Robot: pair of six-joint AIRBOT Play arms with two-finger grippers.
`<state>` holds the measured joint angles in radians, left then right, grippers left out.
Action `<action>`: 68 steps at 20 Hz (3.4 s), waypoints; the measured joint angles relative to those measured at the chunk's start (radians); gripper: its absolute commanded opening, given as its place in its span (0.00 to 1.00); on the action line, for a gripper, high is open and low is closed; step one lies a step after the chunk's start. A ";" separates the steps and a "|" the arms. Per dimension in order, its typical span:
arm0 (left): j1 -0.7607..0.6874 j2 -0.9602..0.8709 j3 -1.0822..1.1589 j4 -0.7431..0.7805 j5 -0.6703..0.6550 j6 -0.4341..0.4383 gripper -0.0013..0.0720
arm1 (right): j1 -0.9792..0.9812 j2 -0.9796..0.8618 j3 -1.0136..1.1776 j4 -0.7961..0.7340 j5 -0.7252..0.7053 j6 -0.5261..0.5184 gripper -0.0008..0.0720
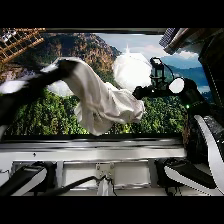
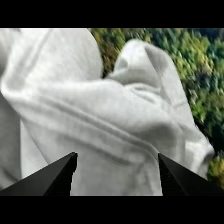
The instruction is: Fold the clothes and pants, and hang the long-sleeved shirts on hangers.
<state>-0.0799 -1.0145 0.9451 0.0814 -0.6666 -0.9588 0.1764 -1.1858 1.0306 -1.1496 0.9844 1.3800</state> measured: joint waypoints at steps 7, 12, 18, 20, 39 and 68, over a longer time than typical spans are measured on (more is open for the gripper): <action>0.238 0.378 0.005 0.623 -0.214 -0.312 0.06 | 0.124 -0.002 -0.093 0.013 -0.027 -0.066 0.97; 0.263 0.417 0.005 0.802 -0.294 -0.389 0.06 | 0.241 -0.052 -0.138 0.021 -0.210 -0.062 0.96; 0.268 0.396 0.005 0.861 -0.317 -0.409 0.06 | 0.225 -0.083 -0.143 -0.065 -0.285 0.064 0.87; 0.268 0.393 0.005 0.881 -0.319 -0.411 0.06 | 0.168 -0.082 -0.143 -0.111 -0.279 0.118 0.89; 0.268 0.526 0.006 0.953 -0.315 -0.259 0.06 | -0.013 -0.011 0.288 -0.142 -0.344 0.068 0.06; 0.224 0.414 -0.282 0.765 0.385 -0.219 0.06 | -0.089 -0.365 0.839 -0.032 -0.483 0.085 0.07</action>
<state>0.1436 -0.6003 0.6632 0.8463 -0.2813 -1.1774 0.0875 -1.5513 1.8698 -1.1812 0.5014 1.4651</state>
